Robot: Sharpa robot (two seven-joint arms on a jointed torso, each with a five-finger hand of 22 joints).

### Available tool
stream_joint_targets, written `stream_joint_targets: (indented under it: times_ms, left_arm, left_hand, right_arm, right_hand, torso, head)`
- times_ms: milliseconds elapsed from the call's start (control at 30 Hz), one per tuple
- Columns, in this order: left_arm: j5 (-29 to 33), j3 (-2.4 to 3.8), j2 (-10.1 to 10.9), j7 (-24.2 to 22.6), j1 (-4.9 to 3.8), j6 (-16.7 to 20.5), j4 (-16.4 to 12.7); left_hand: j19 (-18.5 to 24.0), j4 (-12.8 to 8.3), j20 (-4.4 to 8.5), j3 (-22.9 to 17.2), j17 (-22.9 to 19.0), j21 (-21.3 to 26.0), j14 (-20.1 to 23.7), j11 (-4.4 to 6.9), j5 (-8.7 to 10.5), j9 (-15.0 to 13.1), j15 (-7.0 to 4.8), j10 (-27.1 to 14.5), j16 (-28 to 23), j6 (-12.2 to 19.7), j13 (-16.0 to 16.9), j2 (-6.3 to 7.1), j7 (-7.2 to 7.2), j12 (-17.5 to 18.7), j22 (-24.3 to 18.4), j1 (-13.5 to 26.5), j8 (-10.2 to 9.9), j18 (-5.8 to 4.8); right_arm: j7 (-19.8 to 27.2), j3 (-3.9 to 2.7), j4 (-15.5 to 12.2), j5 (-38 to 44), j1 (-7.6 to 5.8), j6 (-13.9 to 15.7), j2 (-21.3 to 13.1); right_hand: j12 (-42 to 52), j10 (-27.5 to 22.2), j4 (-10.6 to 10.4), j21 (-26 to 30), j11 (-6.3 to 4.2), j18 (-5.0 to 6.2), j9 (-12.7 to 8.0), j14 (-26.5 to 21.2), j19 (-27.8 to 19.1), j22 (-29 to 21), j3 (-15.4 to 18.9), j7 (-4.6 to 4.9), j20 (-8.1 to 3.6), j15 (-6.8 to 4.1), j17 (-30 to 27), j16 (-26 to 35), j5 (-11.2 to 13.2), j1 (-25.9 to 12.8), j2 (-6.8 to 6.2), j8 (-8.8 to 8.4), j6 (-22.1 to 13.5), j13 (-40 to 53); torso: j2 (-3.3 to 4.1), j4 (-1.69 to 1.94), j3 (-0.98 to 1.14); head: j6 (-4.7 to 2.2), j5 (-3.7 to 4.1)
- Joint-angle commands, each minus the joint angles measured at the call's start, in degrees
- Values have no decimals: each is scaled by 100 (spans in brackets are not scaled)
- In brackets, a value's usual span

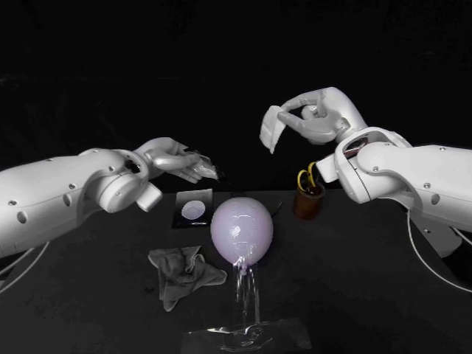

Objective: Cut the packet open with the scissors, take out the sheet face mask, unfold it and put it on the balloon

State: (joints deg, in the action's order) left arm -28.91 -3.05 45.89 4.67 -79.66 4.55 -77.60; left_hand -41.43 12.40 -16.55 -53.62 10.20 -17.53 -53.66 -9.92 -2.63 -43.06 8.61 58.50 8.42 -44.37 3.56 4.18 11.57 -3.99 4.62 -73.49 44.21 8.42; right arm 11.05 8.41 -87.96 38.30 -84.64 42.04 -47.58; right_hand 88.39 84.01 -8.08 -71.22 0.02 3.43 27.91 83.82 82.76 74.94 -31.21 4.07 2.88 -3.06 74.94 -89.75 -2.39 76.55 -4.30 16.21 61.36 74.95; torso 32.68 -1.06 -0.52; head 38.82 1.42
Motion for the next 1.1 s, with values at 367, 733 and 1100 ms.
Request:
stream_joint_targets:
  times_ms: [367, 733, 1100]
  left_arm:
    - [-555, -124, 1000, 1566, -190, -2817, -60]
    - [-1389, -321, 1374, 2292, -308, -4652, 115]
    - [-2071, -428, 1295, 2437, -350, -5139, 120]
  left_hand:
    - [-166, 28, 11, -90, -6, -80, -124, 31, -23, 49, -23, 113, -5, -56, 10, 74, -8, 17, 20, 20, 18, 132]
    - [-231, 89, 6, -160, -1, -73, -224, 83, -24, 105, -67, 234, 23, -150, 21, 146, -66, -9, 1, 98, 22, 174]
    - [-629, -466, 95, -878, 81, -198, -693, 272, -39, 245, -248, 777, 163, -602, 32, 545, -255, -51, 14, 632, 12, 213]
  right_arm:
    - [97, 26, 45, -217, 3, -91, -94]
    - [95, 60, 70, -218, 62, -142, -114]
    - [84, 77, 110, -203, 117, -164, -87]
  right_hand:
    - [-41, 487, 31, 51, -8, 21, 211, 618, -36, 1019, -4, -1, 5, -30, 1506, -25, -39, 62, -12, 139, 3, 1404]
    - [-60, 477, 34, 75, -6, 25, 213, 618, -45, 1014, -2, 2, 5, -29, 1506, -25, -39, 65, -13, 142, -2, 1395]
    - [-63, 475, 36, 88, -4, 27, 214, 618, -50, 1010, -1, 4, 6, -29, 1506, -25, -39, 67, -13, 144, -6, 1393]
  torso:
    - [-17, 22, 15]
    - [-18, 34, 6]
    - [-5, 20, 4]
  head:
    - [380, -367]
    - [521, -526]
    - [560, -568]
